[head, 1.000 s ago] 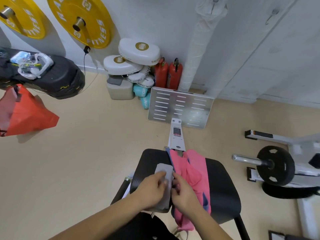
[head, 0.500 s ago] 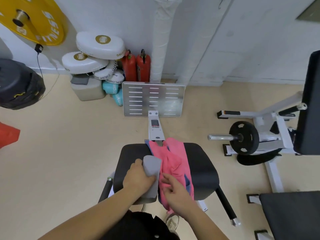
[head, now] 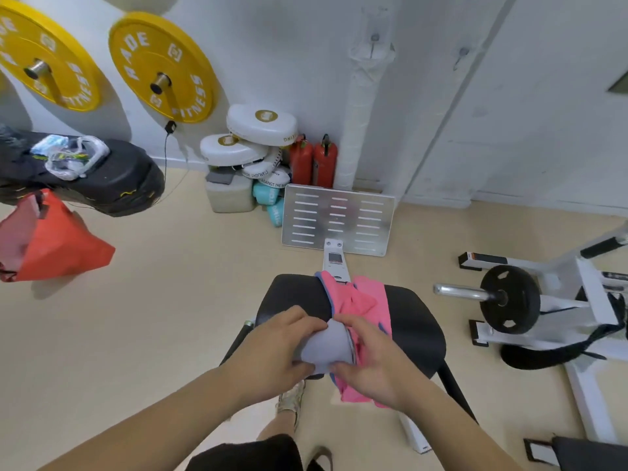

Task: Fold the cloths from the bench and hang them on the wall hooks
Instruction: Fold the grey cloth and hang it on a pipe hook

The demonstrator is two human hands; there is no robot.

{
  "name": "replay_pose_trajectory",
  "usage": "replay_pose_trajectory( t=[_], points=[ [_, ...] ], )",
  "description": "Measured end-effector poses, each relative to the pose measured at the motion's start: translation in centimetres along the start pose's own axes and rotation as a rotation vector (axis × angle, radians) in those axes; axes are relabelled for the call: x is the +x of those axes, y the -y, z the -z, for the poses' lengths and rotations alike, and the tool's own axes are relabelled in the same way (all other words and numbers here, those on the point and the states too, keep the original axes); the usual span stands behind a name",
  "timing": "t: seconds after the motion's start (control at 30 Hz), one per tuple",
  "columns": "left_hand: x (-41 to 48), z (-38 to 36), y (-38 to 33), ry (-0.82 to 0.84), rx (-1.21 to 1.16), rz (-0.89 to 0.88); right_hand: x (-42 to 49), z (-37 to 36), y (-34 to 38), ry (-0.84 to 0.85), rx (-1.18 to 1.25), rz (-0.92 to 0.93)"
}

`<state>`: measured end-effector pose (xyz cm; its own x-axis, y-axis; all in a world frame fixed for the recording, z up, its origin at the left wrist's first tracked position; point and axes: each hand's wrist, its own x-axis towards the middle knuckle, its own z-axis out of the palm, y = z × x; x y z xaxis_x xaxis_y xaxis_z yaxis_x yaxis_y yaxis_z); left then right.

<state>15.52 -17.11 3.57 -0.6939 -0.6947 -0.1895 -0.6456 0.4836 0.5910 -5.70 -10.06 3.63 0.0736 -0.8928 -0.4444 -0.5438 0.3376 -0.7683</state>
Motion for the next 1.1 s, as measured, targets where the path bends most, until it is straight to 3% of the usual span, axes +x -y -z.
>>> replay_pose_trajectory(
  t=[0.13, 0.3, 0.37, 0.5, 0.57, 0.7, 0.87, 1.1],
  points=[
    [-4.4, 2.4, -1.3, -0.017, -0.006, -0.042, -3.0, -0.3, 2.6, -0.033, -0.065, 0.111],
    [-7.7, 7.4, -0.2, -0.031, -0.209, 0.152, -3.7, -0.3, 7.9, -0.051, 0.073, 0.109],
    [-9.1, 9.6, 1.4, -0.031, -0.380, 0.236, -2.7, -0.5, 10.4, -0.060, 0.204, 0.088],
    [-12.1, 14.3, 6.4, -0.229, -0.846, 0.355, 1.3, -2.9, 16.4, -0.072, 0.468, 0.058],
    [-13.3, 16.8, 9.7, -0.317, -0.926, 0.385, 4.4, -5.1, 20.0, -0.085, 0.529, 0.053],
    [-15.3, 22.9, 18.1, -0.522, -0.886, 0.421, 12.1, -11.0, 27.6, -0.046, 0.525, 0.084],
    [-16.9, 33.2, 29.1, -0.663, -0.849, 0.402, 21.6, -16.5, 37.1, 0.008, 0.587, 0.133],
    [-10.7, 43.9, 36.2, -0.646, -0.839, 0.336, 29.2, -15.9, 46.4, -0.285, 0.458, 0.295]
  ],
)
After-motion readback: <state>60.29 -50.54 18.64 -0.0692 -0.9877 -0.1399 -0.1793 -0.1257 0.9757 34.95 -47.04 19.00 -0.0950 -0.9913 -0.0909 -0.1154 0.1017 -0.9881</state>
